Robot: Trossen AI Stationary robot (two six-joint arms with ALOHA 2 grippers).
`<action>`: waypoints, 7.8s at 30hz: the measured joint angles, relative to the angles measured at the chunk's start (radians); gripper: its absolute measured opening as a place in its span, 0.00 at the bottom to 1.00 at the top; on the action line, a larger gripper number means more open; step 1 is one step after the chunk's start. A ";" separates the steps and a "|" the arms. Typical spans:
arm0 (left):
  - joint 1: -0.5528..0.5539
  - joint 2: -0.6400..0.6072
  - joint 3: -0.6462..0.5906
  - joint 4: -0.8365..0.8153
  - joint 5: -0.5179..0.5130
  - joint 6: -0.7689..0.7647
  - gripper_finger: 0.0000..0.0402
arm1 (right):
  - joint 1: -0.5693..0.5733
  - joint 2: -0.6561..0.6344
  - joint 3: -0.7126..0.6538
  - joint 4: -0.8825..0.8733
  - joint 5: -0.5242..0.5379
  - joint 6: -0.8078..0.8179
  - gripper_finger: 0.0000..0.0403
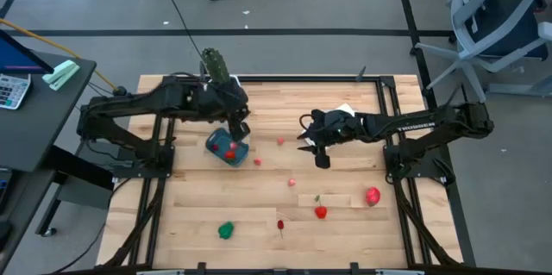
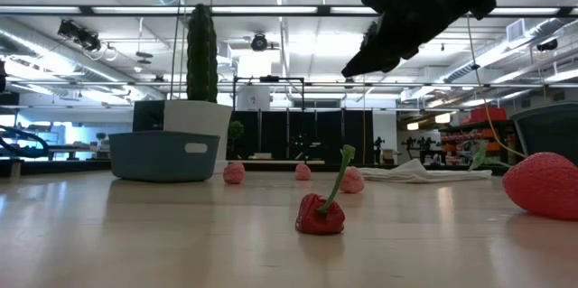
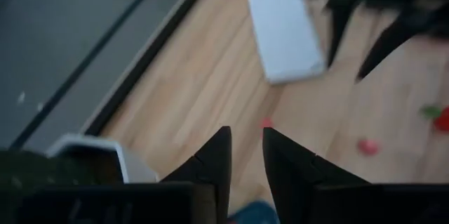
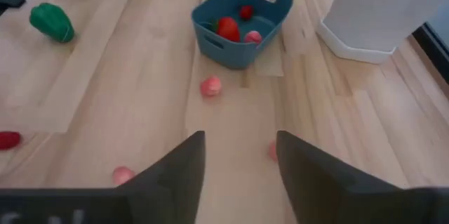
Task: Pick and placing Produce into tupperware
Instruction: Put the top right pink peach into the blue bin, then put the red dragonfruit into the blue bin
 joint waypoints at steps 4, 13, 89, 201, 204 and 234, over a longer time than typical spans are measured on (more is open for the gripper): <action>0.000 0.000 0.122 -0.015 0.000 0.069 0.18 | -0.020 0.055 0.001 0.045 -0.002 0.000 0.57; 0.000 0.000 0.318 -0.015 0.000 0.174 0.17 | -0.042 0.372 0.114 0.140 0.090 0.005 0.64; 0.000 0.000 0.344 -0.115 -0.003 0.251 0.36 | 0.092 0.670 0.706 -0.035 0.068 -0.045 0.23; -0.003 0.009 0.316 -0.264 0.000 0.069 0.33 | 0.937 -0.046 0.139 -1.135 0.093 0.146 0.66; -0.003 0.009 0.316 -0.264 0.000 0.068 0.34 | 0.936 -0.012 0.139 -1.132 0.095 0.133 0.66; -0.003 0.009 0.316 -0.265 0.000 0.071 0.32 | 0.857 0.283 0.072 -1.030 0.056 0.021 0.66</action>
